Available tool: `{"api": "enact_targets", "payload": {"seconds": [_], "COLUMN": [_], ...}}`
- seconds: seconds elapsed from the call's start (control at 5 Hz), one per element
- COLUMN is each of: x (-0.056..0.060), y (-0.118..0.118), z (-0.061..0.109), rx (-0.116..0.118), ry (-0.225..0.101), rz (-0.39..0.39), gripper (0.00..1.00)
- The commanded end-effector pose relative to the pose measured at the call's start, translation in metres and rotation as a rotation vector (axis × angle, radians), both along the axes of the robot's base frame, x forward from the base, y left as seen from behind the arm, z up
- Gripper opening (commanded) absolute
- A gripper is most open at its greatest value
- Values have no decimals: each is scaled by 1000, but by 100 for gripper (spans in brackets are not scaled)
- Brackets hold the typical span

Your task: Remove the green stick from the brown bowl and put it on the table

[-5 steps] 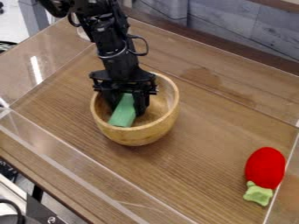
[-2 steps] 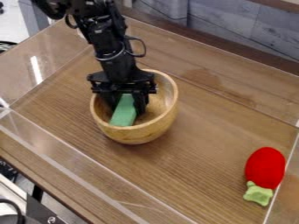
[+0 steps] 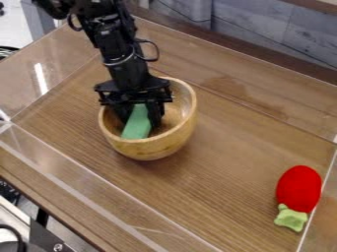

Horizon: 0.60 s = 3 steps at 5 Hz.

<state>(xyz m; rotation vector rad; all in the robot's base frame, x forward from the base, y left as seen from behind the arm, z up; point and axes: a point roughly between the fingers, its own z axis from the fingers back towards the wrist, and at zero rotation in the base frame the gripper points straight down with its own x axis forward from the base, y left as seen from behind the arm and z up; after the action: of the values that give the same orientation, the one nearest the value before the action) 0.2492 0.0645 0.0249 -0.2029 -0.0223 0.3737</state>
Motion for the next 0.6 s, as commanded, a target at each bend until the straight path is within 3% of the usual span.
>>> {"api": "enact_targets", "payload": {"seconds": [0.0,0.2,0.4], "x": [-9,-8,-7], "y": [16,20,36], "z": [-15,-19,-8], "rx": [-8,-11,-21], "ry": [49,55,39], "rz": [-16,-60,-88], "gripper": [0,0,0]}}
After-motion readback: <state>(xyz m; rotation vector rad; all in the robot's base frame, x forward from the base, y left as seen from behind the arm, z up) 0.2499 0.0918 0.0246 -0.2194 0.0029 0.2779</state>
